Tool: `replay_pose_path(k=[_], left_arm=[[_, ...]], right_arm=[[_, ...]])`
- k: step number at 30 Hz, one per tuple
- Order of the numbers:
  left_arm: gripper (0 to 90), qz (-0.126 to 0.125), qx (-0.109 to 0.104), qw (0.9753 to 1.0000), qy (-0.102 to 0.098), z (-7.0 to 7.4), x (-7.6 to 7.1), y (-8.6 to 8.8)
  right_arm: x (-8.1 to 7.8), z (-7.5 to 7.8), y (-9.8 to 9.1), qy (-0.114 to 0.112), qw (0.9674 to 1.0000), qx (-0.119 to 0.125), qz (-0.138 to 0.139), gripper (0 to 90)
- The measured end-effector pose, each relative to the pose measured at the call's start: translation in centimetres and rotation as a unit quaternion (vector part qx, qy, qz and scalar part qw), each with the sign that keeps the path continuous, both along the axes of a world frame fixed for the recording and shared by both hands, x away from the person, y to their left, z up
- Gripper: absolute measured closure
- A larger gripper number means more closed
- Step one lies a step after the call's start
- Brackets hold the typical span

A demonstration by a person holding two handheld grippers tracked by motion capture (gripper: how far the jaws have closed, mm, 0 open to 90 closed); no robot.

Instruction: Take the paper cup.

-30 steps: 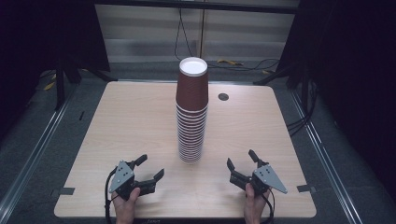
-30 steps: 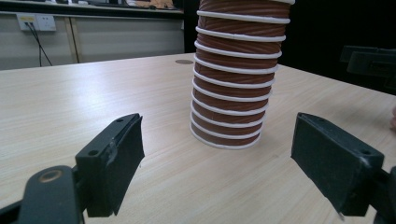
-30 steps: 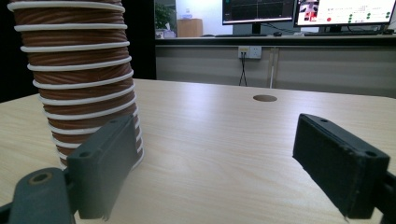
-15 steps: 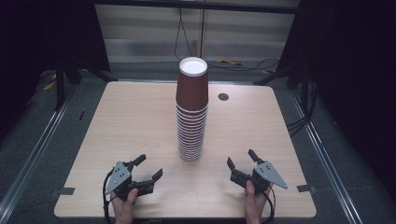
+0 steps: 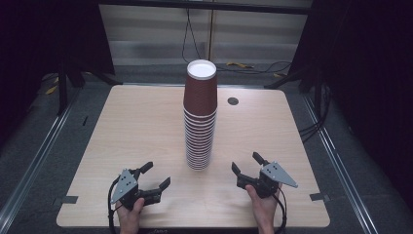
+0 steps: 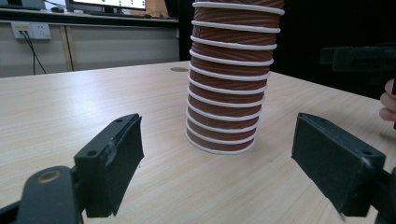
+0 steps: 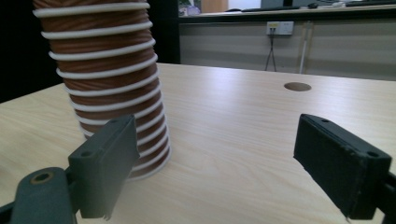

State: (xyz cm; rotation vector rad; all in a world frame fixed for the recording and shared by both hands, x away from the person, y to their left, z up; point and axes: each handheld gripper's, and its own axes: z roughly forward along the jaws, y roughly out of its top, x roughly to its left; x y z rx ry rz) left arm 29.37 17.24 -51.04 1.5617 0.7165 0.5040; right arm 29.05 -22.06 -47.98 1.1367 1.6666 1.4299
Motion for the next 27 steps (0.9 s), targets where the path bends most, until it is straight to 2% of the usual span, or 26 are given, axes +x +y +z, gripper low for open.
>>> replay_pose_path(k=[2, 3, 6, 7, 9, 10, 14, 19, 23, 27], left_arm=[[16.1, 0.001, -0.004, 1.0, 0.004, 0.0, 0.0, -0.1], [16.1, 0.002, 0.001, 1.0, 0.001, 0.0, 0.0, 0.0], [16.1, 0.002, -0.003, 1.0, 0.004, 0.0, -0.1, -0.1], [16.1, 0.0, -0.002, 1.0, 0.002, 0.0, -0.1, -0.1], [16.1, 0.001, -0.002, 1.0, 0.001, 0.0, -0.1, -0.1], [16.1, -0.001, 0.001, 1.0, 0.001, 0.0, -0.1, -0.1], [16.1, -0.002, 0.0, 1.0, 0.001, 0.0, -0.1, -0.1], [16.1, -0.002, 0.0, 1.0, 0.001, 0.0, -0.1, -0.1], [16.1, -0.001, -0.001, 1.0, 0.002, 0.0, -0.1, -0.2], [16.1, -0.001, 0.001, 1.0, 0.002, 0.0, -0.1, -0.2]], right_arm=[[0.1, 0.5, 0.1, -0.002, 0.9999, 0.008, 0.008, 13.3], [0.2, 0.8, 0.1, -0.005, 0.9999, 0.011, 0.011, 13.4], [0.3, 1.4, 0.2, -0.01, 0.9999, 0.0, 0.008, 13.4], [0.5, 1.9, 0.3, -0.009, 0.9997, 0.01, 0.02, 13.4], [0.5, 2.1, 0.3, -0.009, 0.9997, 0.011, 0.019, 13.4], [0.6, 2.6, 0.5, -0.013, 0.9996, 0.0, 0.026, 13.4], [0.6, 3.7, 0.8, -0.018, 0.9985, -0.002, 0.052, 13.6], [0.8, 5.1, 1.0, -0.009, 0.9974, -0.008, 0.071, 15.2], [1.2, 6.3, 1.1, -0.002, 0.9965, -0.007, 0.083, 20.4], [1.5, 7.4, 1.4, 0.005, 0.9954, -0.007, 0.095, 20.3]])
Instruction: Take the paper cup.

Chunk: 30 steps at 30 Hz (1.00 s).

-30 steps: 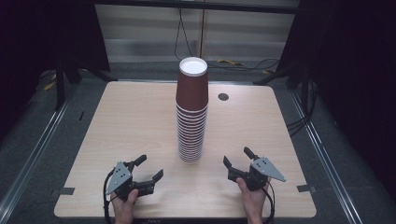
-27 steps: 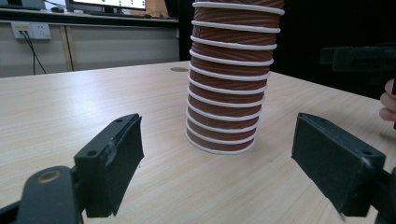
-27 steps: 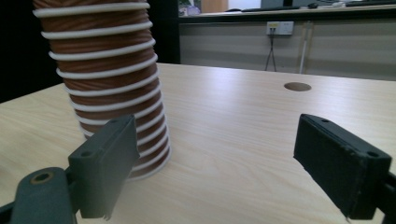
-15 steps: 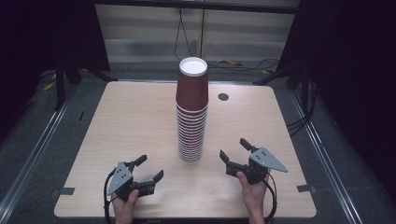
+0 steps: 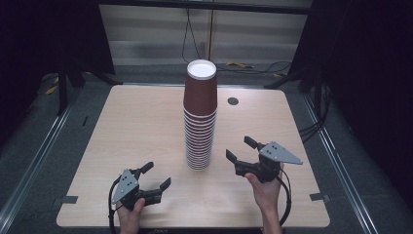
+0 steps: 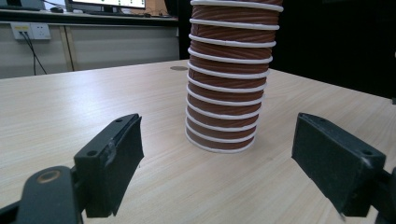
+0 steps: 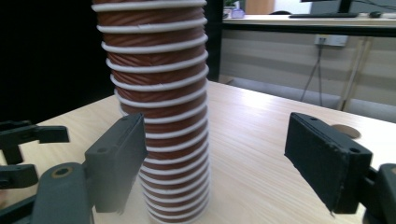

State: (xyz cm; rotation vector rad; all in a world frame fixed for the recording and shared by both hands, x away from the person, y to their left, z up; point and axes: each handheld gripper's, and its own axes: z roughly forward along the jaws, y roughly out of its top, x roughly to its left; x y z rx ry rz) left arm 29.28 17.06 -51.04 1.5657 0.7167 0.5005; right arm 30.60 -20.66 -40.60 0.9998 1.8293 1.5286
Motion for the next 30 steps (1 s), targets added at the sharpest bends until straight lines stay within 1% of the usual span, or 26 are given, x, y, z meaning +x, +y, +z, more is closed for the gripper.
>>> replay_pose_path(k=[3, 8, 9, 11, 13, 14, 17, 19, 20, 21, 23, 27, 30], left_arm=[[16.1, 0.001, 0.0, 1.0, -0.001, 0.0, 0.0, 0.0], [16.1, -0.003, 0.003, 1.0, -0.001, 0.0, 0.0, 0.0], [16.1, -0.002, 0.002, 1.0, -0.002, 0.0, 0.0, 0.0], [16.1, -0.001, 0.002, 1.0, -0.002, 0.0, 0.0, 0.0], [16.1, 0.001, 0.001, 1.0, -0.002, 0.0, 0.0, 0.0], [16.1, 0.001, 0.001, 1.0, -0.002, 0.0, 0.0, 0.0], [16.0, 0.001, 0.001, 1.0, -0.002, 0.0, -0.1, 0.0], [16.1, 0.0, 0.002, 1.0, -0.002, 0.0, 0.0, 0.0], [16.0, -0.001, 0.003, 1.0, -0.002, 0.0, 0.0, 0.0], [16.1, 0.002, 0.004, 1.0, -0.002, 0.0, -0.1, 0.0], [16.1, 0.001, 0.006, 1.0, -0.003, 0.0, -0.1, -0.1], [16.1, 0.001, 0.006, 1.0, -0.003, 0.0, -0.1, -0.1], [16.1, -0.002, 0.006, 1.0, -0.003, 0.0, 0.0, -0.1]], right_arm=[[0.3, 0.8, 0.3, 0.0, 1.0, -0.002, 0.01, 20.4], [0.6, 1.5, 0.5, 0.0, 0.9997, -0.001, 0.022, 20.5], [0.9, 1.8, 0.6, 0.003, 0.9992, 0.0, 0.04, 20.5], [1.0, 2.2, 0.5, 0.006, 0.9984, 0.012, 0.055, 20.8], [1.2, 2.9, 0.6, 0.005, 0.9984, 0.006, 0.055, 20.5], [1.3, 3.1, 0.6, 0.006, 0.9982, 0.009, 0.06, 20.3], [1.5, 4.1, 0.8, 0.008, 0.9974, 0.005, 0.071, 19.8], [1.6, 4.4, 0.9, 0.008, 0.9972, 0.007, 0.074, 19.7], [1.8, 5.0, 0.9, 0.017, 0.9966, 0.01, 0.08, 19.7], [1.9, 5.3, 1.0, 0.019, 0.9965, 0.006, 0.081, 19.7], [2.0, 5.8, 1.1, 0.014, 0.9963, 0.008, 0.085, 19.3], [2.4, 6.8, 1.3, 0.012, 0.9954, 0.012, 0.094, 19.0], [2.6, 7.1, 1.4, 0.011, 0.9948, 0.009, 0.101, 20.7]])
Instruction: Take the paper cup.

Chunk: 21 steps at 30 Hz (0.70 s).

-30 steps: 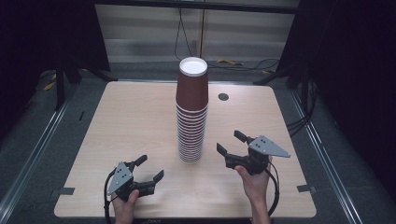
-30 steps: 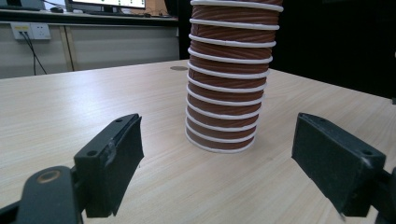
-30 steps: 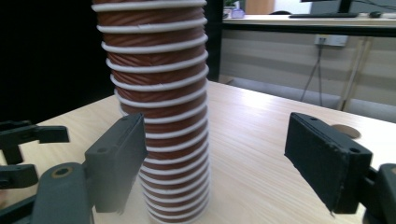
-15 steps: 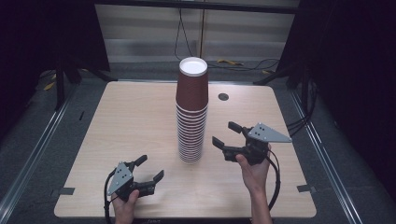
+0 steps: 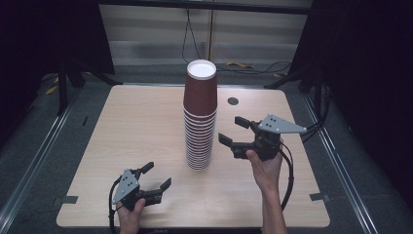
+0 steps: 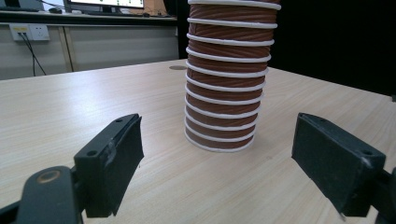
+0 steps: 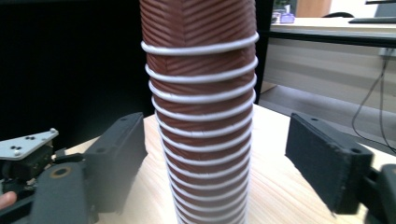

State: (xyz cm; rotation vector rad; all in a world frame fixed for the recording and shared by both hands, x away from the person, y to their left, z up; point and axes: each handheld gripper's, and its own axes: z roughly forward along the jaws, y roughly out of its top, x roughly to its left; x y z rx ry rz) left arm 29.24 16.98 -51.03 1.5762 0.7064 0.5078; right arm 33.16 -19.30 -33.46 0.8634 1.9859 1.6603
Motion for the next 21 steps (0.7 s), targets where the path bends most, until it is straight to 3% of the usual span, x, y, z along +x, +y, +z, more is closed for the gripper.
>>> replay_pose_path(k=[12, 21], left_arm=[[16.1, 0.0, -0.001, 1.0, 0.001, 0.0, 0.0, 0.0], [16.1, -0.005, 0.0, 1.0, 0.001, 0.0, 0.1, 0.0]], right_arm=[[1.3, 3.1, 0.7, -0.01, 0.9992, -0.013, 0.036, 18.9], [2.2, 5.6, 2.0, -0.021, 0.9986, -0.033, 0.036, 13.9]])
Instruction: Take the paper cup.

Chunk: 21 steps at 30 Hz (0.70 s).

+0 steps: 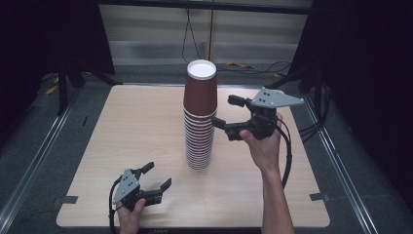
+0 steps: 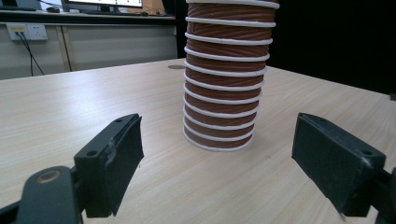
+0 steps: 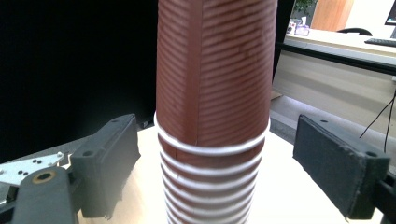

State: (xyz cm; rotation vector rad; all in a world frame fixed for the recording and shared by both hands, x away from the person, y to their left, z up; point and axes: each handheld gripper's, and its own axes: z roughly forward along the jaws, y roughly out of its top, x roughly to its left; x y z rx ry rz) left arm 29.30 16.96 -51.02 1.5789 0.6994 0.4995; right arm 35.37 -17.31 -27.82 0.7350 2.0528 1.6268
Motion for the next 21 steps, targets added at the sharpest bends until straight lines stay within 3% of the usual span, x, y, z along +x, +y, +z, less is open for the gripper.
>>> replay_pose_path(k=[14, 21], left_arm=[[16.1, 0.003, 0.002, 1.0, 0.0, 0.0, -0.1, 0.1], [16.1, 0.003, 0.0, 1.0, 0.0, 0.0, -0.1, 0.1]], right_arm=[[2.1, 3.1, 1.5, 0.008, 0.9994, -0.023, 0.026, 17.1], [3.1, 4.3, 2.0, 0.018, 0.9989, -0.016, 0.04, 13.8]])
